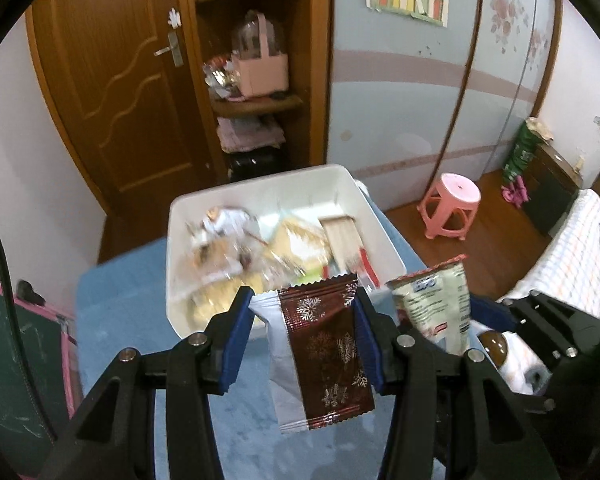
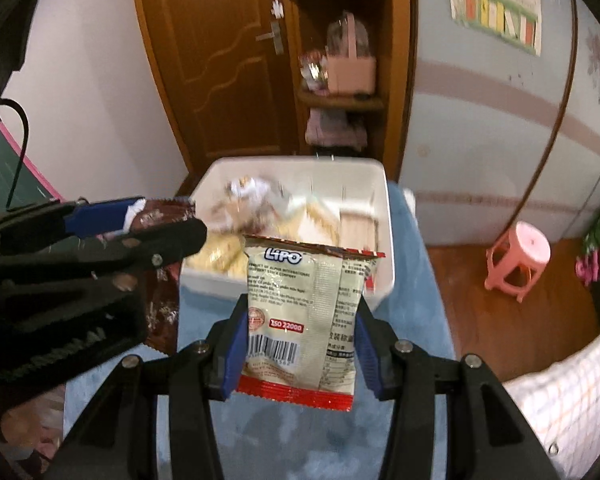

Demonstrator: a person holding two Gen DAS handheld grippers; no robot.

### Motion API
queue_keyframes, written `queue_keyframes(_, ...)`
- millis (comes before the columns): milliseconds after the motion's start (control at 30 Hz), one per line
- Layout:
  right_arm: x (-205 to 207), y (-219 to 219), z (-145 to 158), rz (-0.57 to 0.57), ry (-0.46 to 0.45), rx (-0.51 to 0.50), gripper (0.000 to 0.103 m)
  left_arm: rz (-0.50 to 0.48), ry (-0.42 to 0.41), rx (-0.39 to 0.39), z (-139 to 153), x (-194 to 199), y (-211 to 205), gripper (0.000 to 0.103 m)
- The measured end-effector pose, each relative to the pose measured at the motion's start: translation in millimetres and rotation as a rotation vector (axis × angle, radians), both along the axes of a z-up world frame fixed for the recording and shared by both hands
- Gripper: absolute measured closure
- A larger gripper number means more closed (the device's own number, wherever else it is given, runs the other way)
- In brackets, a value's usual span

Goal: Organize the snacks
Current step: 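Carry both packets over the white bin and open both tools to drop them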

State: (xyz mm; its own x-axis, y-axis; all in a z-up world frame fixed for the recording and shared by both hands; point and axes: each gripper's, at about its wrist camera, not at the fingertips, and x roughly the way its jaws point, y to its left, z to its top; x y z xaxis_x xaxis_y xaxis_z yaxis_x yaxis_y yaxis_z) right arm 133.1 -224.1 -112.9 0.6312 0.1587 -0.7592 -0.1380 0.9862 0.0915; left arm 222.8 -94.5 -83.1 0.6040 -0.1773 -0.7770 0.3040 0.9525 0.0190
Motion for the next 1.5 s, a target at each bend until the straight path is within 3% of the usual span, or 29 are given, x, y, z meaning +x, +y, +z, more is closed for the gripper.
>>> queue_keyframes(433,68.9,-12.9,46.1,0.003,-0.115,0.02,0.055,0.123,-0.088,-0.004,38.8,62.2,11.2,0.056)
queue_keyframes(667,90.3,-6.6,48.7,0.031,-0.127,-0.004,0.054,0.186,-0.052,-0.012,30.3,92.6,21.0,0.055)
queue_keyframes(1000,128.4,-1.0,34.9,0.048,-0.104,-0.068,0.054,0.236,-0.07,0.05,15.8,122.6,21.9,0.054)
queue_keyframes(1233,144.0,8.0,15.0,0.066,-0.083,-0.142,0.051,0.258,-0.087,0.036,13.2,131.4,24.3,0.01)
queue_keyframes(1367,146.8,6.8,8.4,0.066,-0.036,-0.112,0.051,0.245,-0.063,0.026,8.9,134.1,24.4,0.001)
queue_keyframes(1500,142.4,7.0,9.4,0.072,-0.031,-0.089,0.047,0.263,-0.01,0.011,1.4,136.5,28.9,0.001)
